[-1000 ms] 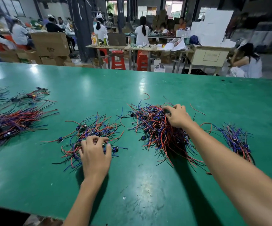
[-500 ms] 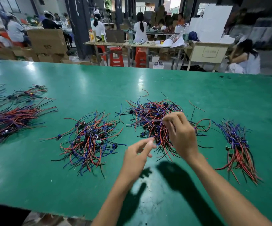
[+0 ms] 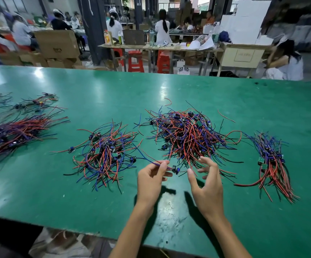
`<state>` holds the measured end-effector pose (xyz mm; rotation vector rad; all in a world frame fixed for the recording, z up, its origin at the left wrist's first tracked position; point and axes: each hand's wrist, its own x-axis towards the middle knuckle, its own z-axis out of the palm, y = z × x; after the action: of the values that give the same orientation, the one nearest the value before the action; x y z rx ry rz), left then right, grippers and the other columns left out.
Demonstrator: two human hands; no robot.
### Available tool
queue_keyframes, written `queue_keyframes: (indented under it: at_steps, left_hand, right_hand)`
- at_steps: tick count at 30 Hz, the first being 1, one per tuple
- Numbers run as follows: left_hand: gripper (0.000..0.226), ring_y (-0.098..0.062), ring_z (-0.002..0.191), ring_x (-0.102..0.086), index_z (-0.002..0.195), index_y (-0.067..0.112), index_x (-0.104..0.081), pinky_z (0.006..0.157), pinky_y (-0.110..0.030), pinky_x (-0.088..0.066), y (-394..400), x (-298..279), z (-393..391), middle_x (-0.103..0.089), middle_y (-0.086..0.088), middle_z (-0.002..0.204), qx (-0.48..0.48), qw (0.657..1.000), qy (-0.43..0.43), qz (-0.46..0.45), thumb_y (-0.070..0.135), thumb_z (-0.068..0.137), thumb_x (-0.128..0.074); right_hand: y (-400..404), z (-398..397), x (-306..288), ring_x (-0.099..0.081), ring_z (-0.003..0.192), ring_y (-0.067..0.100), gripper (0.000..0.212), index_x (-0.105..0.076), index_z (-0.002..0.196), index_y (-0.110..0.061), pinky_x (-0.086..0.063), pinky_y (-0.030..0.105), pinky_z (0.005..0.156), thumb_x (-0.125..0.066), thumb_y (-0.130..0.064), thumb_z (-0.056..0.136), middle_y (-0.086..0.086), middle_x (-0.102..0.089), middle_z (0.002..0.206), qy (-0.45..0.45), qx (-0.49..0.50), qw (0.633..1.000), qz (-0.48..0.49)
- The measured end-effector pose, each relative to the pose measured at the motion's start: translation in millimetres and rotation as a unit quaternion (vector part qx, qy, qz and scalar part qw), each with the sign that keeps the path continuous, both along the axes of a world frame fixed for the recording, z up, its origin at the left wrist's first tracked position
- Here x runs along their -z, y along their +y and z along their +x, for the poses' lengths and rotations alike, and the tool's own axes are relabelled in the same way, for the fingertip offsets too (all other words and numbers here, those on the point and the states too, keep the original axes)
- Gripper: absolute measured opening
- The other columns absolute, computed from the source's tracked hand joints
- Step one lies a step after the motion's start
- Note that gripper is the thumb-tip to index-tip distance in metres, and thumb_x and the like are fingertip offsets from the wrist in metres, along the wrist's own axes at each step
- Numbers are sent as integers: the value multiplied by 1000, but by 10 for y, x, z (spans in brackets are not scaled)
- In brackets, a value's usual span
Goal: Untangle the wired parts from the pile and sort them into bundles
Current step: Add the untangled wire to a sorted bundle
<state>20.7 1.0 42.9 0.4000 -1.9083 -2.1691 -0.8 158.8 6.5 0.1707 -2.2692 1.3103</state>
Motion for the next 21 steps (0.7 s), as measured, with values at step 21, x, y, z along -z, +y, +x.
queue_keyframes:
  at_steps: [21]
  left_hand:
    - [42, -6, 52, -61, 105, 9, -69, 45, -17, -44, 0, -50, -299, -77, 0, 83, 149, 976, -148, -63, 43, 105, -44]
  right_hand:
    - [-47, 35, 69, -55, 72, 21, 13, -64, 80, -13, -47, 33, 67, -69, -16, 92, -3, -61, 79, 205, -67, 964, 154]
